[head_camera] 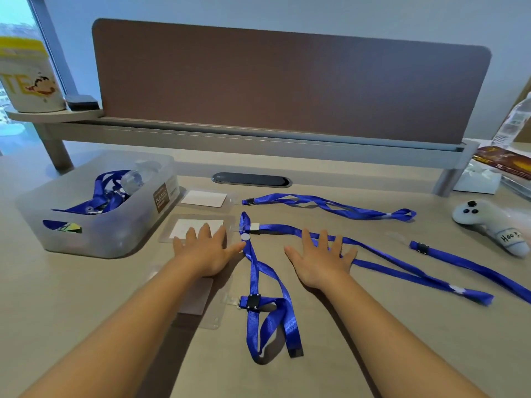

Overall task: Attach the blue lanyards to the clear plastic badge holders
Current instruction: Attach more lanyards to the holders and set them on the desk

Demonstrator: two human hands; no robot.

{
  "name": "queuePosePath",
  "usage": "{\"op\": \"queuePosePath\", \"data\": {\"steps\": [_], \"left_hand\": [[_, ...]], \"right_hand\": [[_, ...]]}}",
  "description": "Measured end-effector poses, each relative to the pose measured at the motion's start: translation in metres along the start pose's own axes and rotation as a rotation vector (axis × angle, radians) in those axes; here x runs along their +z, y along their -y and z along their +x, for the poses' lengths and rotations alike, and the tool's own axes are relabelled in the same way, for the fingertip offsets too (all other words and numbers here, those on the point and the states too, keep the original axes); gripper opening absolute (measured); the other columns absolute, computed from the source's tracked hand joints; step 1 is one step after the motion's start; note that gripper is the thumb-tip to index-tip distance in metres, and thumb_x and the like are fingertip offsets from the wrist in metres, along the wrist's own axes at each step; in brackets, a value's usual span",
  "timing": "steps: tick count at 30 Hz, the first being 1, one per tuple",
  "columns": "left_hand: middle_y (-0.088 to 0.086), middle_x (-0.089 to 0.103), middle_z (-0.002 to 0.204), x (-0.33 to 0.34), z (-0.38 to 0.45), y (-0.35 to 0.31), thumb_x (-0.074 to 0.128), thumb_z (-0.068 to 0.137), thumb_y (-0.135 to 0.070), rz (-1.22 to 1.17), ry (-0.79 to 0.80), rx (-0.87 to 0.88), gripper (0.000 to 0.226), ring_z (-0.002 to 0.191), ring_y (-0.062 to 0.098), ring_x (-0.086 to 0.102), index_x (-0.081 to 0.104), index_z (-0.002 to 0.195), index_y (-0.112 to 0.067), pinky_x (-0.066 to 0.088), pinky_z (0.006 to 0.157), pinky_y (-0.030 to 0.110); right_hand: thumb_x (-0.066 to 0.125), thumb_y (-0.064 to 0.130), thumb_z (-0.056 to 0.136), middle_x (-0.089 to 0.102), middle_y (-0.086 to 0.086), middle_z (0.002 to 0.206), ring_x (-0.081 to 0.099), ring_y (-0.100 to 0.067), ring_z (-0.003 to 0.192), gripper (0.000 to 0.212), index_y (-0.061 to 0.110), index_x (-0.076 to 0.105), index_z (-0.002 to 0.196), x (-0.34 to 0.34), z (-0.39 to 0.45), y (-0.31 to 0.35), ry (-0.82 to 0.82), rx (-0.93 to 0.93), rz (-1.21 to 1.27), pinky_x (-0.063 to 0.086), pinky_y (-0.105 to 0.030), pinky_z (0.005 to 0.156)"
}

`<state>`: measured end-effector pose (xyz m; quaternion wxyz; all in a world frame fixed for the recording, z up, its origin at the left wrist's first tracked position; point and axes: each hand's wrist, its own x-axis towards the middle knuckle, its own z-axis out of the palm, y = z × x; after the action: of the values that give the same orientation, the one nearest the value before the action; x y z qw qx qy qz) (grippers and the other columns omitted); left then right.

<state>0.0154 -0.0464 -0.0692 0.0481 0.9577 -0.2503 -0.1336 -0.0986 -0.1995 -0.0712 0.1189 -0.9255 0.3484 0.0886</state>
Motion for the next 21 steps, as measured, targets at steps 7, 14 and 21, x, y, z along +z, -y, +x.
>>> {"op": "queuePosePath", "data": {"steps": [7, 14, 21], "left_hand": [[0.006, 0.005, 0.155, -0.004, 0.009, 0.025, 0.022, 0.087, -0.057, 0.028, -0.065, 0.039, 0.064, 0.142, 0.032, 0.003, 0.007, 0.142, -0.027, 0.005, 0.115, 0.053], [0.006, 0.007, 0.155, -0.005, 0.005, 0.024, 0.03, 0.087, -0.055, -0.06, -0.153, 0.056, 0.063, 0.142, 0.031, 0.002, 0.014, 0.141, -0.026, 0.006, 0.116, 0.05], [0.005, 0.028, 0.149, -0.021, -0.037, 0.038, 0.066, 0.073, -0.041, -0.336, -0.034, 0.286, 0.077, 0.136, 0.022, 0.027, 0.028, 0.137, -0.02, 0.026, 0.112, 0.04]], "right_hand": [[0.018, 0.059, 0.09, -0.004, -0.002, 0.159, -0.007, -0.029, 0.146, 0.062, 0.035, 0.003, 0.146, -0.01, 0.029, -0.013, -0.018, -0.227, -0.068, -0.004, -0.058, 0.114], [0.022, 0.058, 0.09, -0.008, -0.003, 0.159, -0.012, -0.029, 0.145, 0.063, 0.033, 0.005, 0.146, -0.01, 0.03, -0.015, -0.1, -0.234, -0.021, -0.006, -0.056, 0.114], [0.048, 0.041, 0.089, 0.046, -0.007, 0.138, 0.044, -0.023, 0.124, 0.05, 0.015, 0.044, 0.132, -0.017, -0.007, 0.017, -0.186, -0.283, 0.311, 0.039, -0.04, 0.104]]}}
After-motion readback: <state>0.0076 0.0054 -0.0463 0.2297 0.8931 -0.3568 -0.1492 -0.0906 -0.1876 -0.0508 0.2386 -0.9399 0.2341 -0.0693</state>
